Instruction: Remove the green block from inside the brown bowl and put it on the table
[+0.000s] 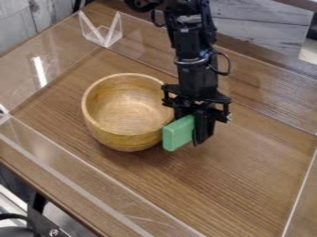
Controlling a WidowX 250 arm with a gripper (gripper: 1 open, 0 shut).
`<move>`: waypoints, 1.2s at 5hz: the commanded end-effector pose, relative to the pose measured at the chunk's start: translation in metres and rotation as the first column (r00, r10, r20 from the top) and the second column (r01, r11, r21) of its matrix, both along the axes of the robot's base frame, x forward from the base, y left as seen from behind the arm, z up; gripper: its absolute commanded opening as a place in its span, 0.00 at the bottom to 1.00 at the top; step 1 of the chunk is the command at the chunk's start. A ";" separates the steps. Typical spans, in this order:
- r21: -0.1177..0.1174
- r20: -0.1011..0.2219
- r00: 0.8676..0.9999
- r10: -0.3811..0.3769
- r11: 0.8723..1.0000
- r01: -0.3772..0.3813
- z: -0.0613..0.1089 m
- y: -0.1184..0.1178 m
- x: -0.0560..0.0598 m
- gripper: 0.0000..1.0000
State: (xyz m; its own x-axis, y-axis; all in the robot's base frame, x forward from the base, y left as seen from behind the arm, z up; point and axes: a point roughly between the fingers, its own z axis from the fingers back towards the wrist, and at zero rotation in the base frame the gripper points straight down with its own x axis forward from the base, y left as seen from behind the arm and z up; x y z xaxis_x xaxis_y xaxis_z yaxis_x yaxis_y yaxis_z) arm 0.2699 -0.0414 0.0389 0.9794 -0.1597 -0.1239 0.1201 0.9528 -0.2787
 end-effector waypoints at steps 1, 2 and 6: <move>-0.013 0.030 0.999 -0.025 1.000 0.026 0.014 -0.013 0.001 0.00; -0.024 0.012 0.999 -0.042 0.999 0.042 0.017 -0.027 -0.008 0.00; -0.045 -0.115 0.990 -0.083 0.996 0.078 0.013 -0.047 -0.037 0.00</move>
State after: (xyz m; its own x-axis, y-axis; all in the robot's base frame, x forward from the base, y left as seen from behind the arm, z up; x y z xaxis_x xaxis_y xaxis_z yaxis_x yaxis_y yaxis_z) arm 0.2272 -0.0839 0.0387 0.9312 -0.2332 -0.2803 0.1349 0.9345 -0.3294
